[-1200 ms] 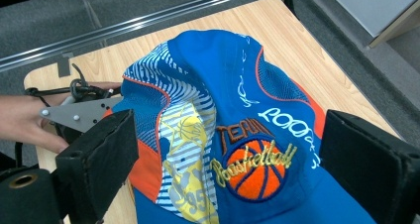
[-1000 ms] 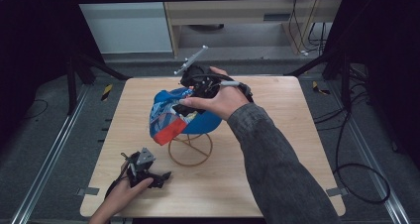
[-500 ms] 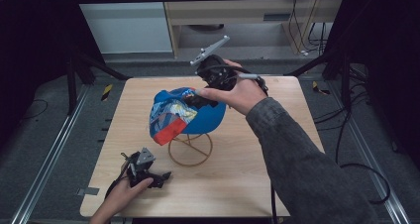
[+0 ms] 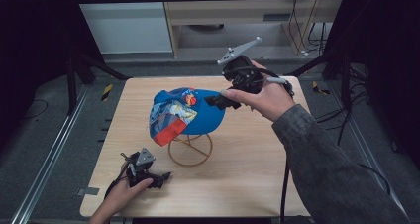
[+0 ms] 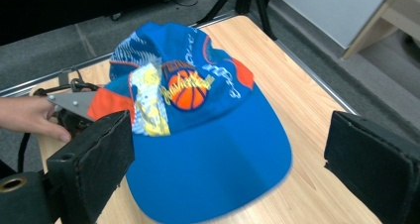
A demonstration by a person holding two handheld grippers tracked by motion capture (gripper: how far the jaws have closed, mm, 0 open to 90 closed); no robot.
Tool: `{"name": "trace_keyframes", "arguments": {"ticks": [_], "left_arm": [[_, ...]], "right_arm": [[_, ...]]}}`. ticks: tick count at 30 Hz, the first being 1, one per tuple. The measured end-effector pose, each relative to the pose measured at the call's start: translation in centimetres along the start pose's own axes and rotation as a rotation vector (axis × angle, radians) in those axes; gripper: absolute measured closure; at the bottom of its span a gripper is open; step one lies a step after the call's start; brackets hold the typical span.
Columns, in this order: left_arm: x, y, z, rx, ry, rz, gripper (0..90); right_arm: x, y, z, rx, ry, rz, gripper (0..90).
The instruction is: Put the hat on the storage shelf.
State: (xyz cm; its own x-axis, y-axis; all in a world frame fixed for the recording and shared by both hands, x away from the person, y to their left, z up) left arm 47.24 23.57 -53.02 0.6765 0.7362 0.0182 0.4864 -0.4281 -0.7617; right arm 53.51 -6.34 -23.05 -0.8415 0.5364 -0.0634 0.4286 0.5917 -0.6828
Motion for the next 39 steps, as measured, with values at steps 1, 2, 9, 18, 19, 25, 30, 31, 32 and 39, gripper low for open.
{"name": "trace_keyframes", "arguments": {"ticks": [1,2,9,18,19,25,30,31,32,39], "left_arm": [[0.0,0.0,0.0,0.001,0.001,-0.001,0.0],[0.0,-0.1,0.1,0.001,0.000,-0.001,0.0],[0.0,-0.1,0.2,0.000,0.002,-0.001,0.0],[-0.1,-0.2,0.2,-0.001,0.002,0.000,0.0],[-0.1,-0.2,0.3,-0.001,0.003,0.000,0.0],[-0.1,-0.2,0.3,-0.001,0.002,0.000,0.0],[-0.1,-0.2,0.3,-0.001,0.002,0.001,0.0],[-0.1,-0.2,0.3,-0.001,0.002,0.001,0.0],[-0.1,-0.2,0.3,-0.001,-0.002,0.003,0.0],[-0.1,-0.2,0.3,0.003,0.002,0.003,0.0]], "right_arm": [[-0.1,-0.3,0.2,-0.004,0.003,0.006,5.4],[-0.2,-0.6,0.5,-0.003,0.010,0.009,5.5],[-0.2,-2.8,1.8,-0.025,0.024,0.058,5.2],[-0.8,-3.3,4.1,-0.039,0.046,0.106,4.9],[-0.9,-3.3,4.4,-0.033,0.051,0.107,4.9],[-2.0,-3.4,6.2,-0.024,0.083,0.139,5.0],[-2.9,-3.6,7.9,-0.026,0.113,0.150,5.3],[-3.1,-3.5,8.3,-0.026,0.117,0.154,5.4],[-3.2,-3.5,8.7,-0.021,0.125,0.155,5.4],[-4.3,-3.3,11.4,-0.020,0.160,0.176,7.0]]}}
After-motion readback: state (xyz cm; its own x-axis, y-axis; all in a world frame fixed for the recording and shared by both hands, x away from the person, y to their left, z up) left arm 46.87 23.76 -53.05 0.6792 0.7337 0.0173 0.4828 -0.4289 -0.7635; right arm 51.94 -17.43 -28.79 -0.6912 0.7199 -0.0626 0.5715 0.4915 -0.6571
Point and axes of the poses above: each handheld gripper's, and its own axes: y roughly forward along the jaws, z roughly out of its underside, x roughly to its left, the point moved 3 cm from there along y, roughly forward along the jaws, and after that the axes turned 5 degrees about x, right-handed, at the moved point
